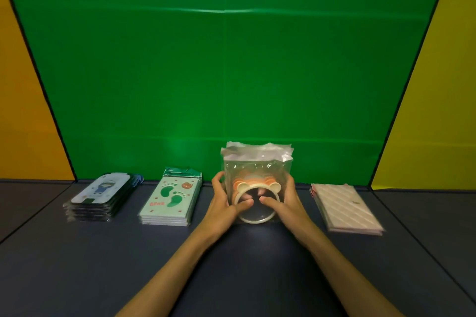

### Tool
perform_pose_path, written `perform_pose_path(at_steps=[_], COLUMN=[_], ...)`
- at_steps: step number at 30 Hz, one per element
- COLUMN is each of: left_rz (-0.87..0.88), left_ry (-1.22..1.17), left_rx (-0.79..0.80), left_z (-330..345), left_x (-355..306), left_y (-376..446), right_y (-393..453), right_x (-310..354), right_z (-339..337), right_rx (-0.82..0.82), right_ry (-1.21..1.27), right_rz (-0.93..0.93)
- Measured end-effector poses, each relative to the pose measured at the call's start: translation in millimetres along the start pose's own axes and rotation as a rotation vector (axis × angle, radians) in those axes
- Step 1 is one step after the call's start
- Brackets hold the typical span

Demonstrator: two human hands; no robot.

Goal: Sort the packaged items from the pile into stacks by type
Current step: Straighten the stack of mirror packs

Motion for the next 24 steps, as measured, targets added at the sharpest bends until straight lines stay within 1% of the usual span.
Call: perform_pose_path(at_steps=[2, 5, 11, 14, 17, 21, 24], left_rz=[0.011, 0.028, 0.087, 0.093, 0.158, 0.224, 0.199], left_ry=[-0.007, 0.011, 0.039, 0.104, 0.221, 0.299, 0.321], left_rx=[-0.012, -0.034, 0.018, 0.084, 0.154, 0.125, 0.134], left_z=[0, -2, -1, -1, 1, -1, -2], left_x=[0, 3, 10, 7, 6, 5, 7], left_y=[2, 3, -1, -4, -8, -7, -5], right_y=[1, 2, -9, -9, -12, -13, -13], right_x=[-1, -2, -8, -10, -10, -10, -11], right_z=[2, 2, 14, 14, 13, 14, 14], right_rx=[0.023, 0.010, 0.025, 0.011, 0.009, -0.009, -0.008], right_ry=[0.005, 0.047, 0.065, 0.013, -0.061, -0.115, -0.161], right_rz=[0.002, 0.018, 0.032, 0.012, -0.007, -0.018, -0.018])
Point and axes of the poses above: each hand's wrist, its own y-axis towards the middle knuckle, its own z-axis out of the palm, x = y × z, the point moved 1 cm from there along y, towards the middle knuckle, and after that the axes turned 4 degrees about -y, right-handed, at the moved point
